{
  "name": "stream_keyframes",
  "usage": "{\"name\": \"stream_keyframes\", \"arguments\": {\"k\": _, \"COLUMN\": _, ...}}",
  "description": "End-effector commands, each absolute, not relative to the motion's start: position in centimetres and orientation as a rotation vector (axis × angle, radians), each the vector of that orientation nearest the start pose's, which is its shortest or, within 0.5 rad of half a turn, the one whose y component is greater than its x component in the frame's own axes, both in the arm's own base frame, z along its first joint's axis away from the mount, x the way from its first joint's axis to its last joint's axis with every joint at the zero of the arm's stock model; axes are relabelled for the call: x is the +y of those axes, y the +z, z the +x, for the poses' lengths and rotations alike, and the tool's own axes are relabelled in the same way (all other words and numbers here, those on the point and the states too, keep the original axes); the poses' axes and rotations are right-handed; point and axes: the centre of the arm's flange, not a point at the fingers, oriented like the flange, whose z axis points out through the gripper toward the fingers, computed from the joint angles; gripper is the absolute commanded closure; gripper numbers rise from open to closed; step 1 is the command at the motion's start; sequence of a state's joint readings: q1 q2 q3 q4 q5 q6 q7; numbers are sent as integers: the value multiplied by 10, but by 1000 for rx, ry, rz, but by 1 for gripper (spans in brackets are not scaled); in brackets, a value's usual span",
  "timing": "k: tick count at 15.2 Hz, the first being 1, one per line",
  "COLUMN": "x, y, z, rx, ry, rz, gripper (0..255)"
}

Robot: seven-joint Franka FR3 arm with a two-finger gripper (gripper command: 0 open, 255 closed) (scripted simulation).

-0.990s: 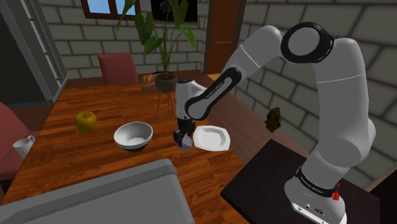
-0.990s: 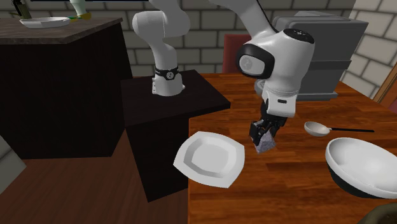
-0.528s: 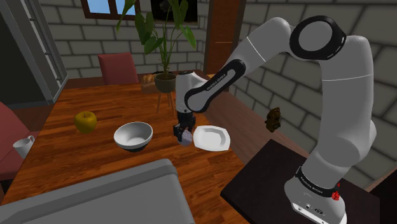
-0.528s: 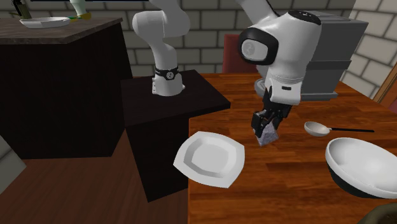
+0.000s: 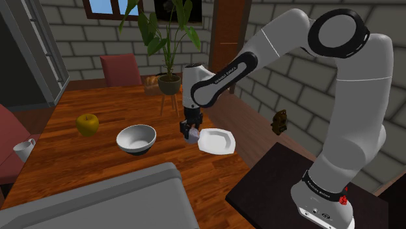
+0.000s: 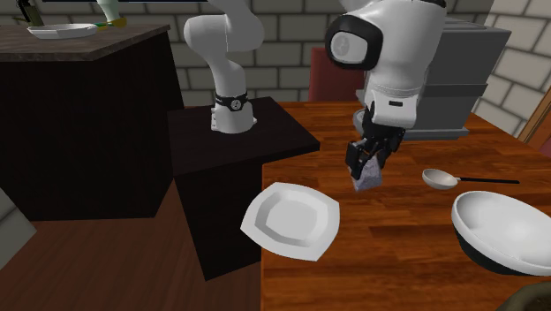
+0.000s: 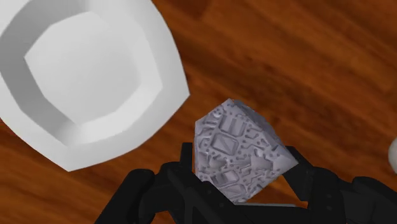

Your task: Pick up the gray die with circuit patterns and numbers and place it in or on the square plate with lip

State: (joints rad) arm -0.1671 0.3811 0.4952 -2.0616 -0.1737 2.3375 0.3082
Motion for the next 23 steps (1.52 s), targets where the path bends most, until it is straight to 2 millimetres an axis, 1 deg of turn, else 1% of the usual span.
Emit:
{"name": "stream_keyframes", "arguments": {"k": 1, "x": 155, "y": 268, "z": 551, "rx": -184, "ry": 103, "rz": -3096, "gripper": 255}}
{"name": "stream_keyframes", "arguments": {"k": 11, "x": 27, "y": 280, "z": 520, "rx": -184, "ry": 103, "rz": -3096, "gripper": 255}}
{"name": "stream_keyframes", "arguments": {"k": 12, "x": 10, "y": 282, "z": 516, "rx": -184, "ry": 103, "rz": -3096, "gripper": 255}}
{"name": "stream_keyframes", "arguments": {"k": 23, "x": 10, "y": 224, "z": 516, "rx": -184, "ry": 103, "rz": -3096, "gripper": 255}}
